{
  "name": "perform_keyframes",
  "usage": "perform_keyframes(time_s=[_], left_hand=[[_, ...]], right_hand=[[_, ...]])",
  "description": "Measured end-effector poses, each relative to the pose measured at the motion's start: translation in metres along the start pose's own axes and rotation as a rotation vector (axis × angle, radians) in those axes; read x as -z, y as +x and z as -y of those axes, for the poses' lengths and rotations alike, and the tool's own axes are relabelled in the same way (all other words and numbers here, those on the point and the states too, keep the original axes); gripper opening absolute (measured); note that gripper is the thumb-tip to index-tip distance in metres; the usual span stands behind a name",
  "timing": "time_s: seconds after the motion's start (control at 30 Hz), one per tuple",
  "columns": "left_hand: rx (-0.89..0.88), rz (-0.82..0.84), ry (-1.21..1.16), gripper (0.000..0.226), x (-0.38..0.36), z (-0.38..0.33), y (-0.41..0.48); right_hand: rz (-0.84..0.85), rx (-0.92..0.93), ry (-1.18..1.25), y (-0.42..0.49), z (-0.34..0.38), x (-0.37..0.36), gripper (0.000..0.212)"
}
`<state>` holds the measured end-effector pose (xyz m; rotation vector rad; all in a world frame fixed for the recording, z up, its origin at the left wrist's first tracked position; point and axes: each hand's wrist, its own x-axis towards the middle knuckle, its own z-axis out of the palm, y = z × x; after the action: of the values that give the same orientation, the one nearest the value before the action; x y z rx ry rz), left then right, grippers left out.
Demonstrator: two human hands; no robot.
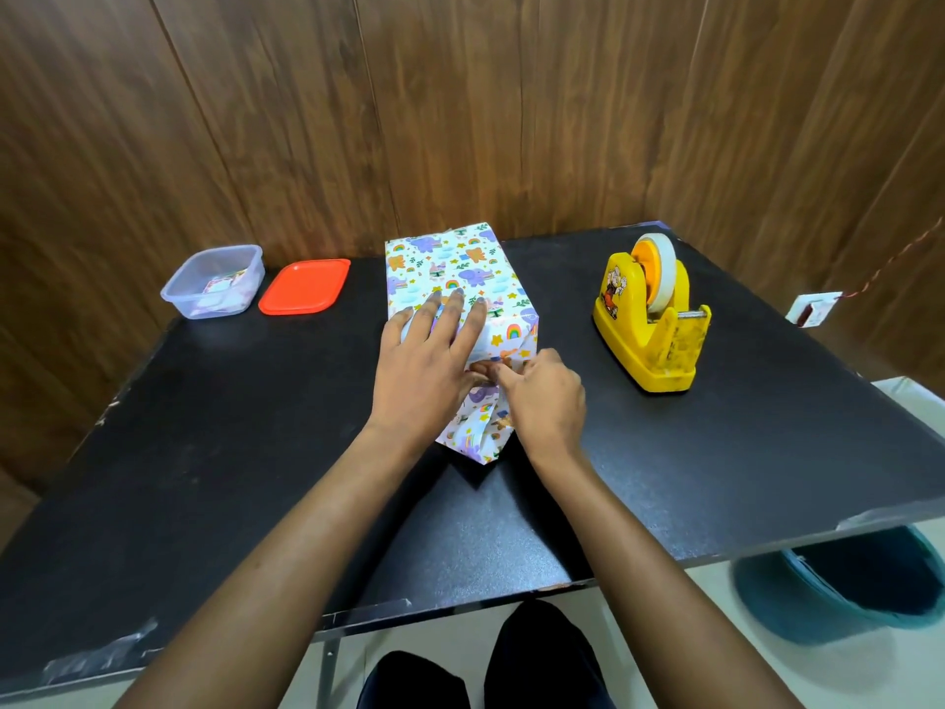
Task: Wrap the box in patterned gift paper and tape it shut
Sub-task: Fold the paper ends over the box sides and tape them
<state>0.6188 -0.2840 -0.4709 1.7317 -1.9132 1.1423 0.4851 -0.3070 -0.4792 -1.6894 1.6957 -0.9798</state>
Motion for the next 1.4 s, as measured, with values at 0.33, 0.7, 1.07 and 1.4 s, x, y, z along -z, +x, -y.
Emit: perform_keyframes(time_s=[0.33, 0.7, 1.07, 1.4], left_hand=[[0.02, 0.045, -0.048, 0.053, 0.01, 0.0, 0.006], [0.0, 0.287, -0.143, 0.069, 0.033, 0.007, 0.01], [0.028, 0.437, -0.573, 0.067, 0.036, 0.044, 0.011], [0.04, 0.221, -0.483, 0.068, 0.026, 0.035, -0.001]], right_hand=[[0.134, 0.097, -0.069, 0.024, -0.018, 0.02, 0.051], [0.277, 0.264, 0.05, 0.029, -0.028, 0.053, 0.016], [0.034, -0.185, -0.311, 0.097, -0.035, 0.15, 0.048], [-0.031, -0.256, 0.269, 0.095, -0.02, 0.16, 0.044]])
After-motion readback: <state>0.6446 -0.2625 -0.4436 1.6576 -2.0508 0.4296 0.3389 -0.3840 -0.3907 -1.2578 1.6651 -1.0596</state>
